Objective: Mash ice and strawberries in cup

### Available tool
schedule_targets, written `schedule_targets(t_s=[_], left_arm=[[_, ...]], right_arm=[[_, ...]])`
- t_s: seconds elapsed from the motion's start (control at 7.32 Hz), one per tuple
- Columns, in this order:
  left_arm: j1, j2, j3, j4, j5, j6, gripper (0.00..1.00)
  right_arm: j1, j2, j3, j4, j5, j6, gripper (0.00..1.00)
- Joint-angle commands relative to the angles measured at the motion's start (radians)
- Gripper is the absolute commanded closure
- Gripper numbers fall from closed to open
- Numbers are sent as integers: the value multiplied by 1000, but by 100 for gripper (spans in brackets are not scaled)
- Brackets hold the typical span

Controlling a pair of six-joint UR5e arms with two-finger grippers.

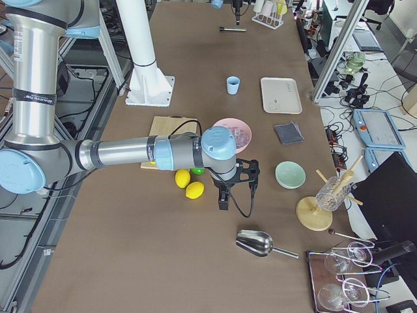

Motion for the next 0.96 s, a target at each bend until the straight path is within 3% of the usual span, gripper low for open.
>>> schedule_targets(t_s=[0.0, 0.27, 0.41, 0.55, 0.68, 0.82], left_arm=[[-171, -59, -17, 173, -168, 141, 1], [-311, -108, -77, 449, -189, 405, 1], [-360, -91, -236, 608, -177, 415, 1], [-350, 62, -420, 635, -45, 395, 1], [-338, 73, -434, 646, 10, 384, 1], [-336, -14, -315, 649, 12, 386, 1]], right_arm=[[0, -3, 6, 1, 0, 0, 0], [0, 0, 5, 1, 0, 0, 0], [0, -3, 5, 1, -1, 0, 0], [0, -6, 8, 1, 0, 0, 0], [0, -6, 9, 1, 0, 0, 0], [0, -5, 6, 1, 0, 0, 0]])
